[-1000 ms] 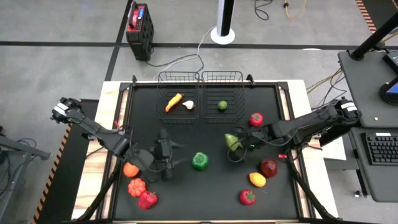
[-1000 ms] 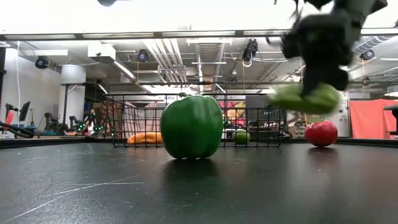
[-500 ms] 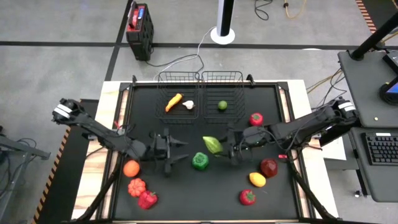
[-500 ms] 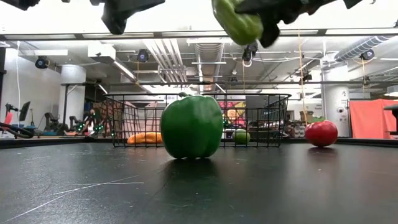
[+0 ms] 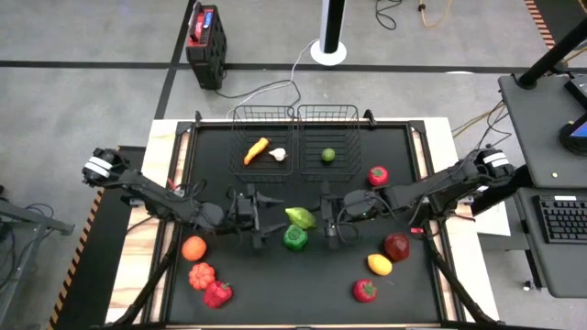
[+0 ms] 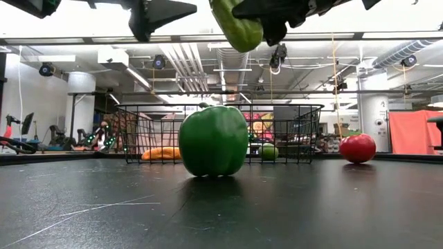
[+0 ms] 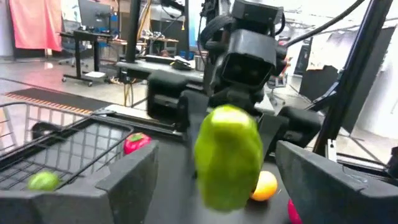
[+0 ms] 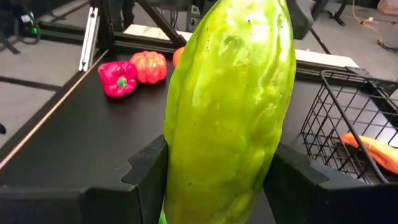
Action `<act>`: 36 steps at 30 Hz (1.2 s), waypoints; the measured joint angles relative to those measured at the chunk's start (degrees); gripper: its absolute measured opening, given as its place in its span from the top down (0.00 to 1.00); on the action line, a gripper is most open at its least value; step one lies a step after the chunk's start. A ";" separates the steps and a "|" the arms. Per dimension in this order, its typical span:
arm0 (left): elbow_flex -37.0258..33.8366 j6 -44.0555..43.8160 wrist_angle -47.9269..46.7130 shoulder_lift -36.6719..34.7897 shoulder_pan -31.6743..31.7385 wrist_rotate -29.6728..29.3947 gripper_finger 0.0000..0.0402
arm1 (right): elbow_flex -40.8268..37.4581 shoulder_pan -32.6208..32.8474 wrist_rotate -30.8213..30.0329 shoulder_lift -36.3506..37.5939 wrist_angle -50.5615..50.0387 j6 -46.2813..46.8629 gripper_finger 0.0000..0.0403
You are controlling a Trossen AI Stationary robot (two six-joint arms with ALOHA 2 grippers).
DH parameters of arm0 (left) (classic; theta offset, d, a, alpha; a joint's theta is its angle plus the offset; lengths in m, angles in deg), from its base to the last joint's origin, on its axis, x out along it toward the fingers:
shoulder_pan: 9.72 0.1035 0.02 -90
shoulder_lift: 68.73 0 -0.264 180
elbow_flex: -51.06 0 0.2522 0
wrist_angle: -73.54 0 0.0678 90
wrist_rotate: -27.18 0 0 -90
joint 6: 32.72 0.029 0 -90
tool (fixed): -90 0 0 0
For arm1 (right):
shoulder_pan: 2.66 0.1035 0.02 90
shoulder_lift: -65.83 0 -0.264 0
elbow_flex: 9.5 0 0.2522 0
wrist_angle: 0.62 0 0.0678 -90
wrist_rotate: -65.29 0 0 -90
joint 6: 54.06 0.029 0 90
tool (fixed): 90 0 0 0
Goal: Sort produce into baskets
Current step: Put the green luffa into the left wire basket
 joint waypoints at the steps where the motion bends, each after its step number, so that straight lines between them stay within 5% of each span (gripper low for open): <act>1: 0.30 0.33 0.01 0.60 0.01 0.07 0.24 | 0.21 0.00 0.00 -0.36 -0.11 -0.13 0.48; 13: 6.35 5.29 4.97 9.93 1.81 2.81 0.24 | 0.34 0.00 -0.01 -0.54 -0.03 -0.37 0.48; 18: 7.67 6.01 5.25 10.77 1.74 2.94 0.36 | 0.32 0.04 0.05 -0.54 -0.51 -0.43 0.48; 26: 7.53 4.81 4.50 10.42 2.29 2.41 0.70 | 0.30 0.00 0.98 -0.54 -1.35 1.52 0.42; 36: 7.75 4.16 -0.50 8.03 2.29 2.56 0.70 | 2.73 -0.09 1.12 2.02 -8.40 2.97 0.23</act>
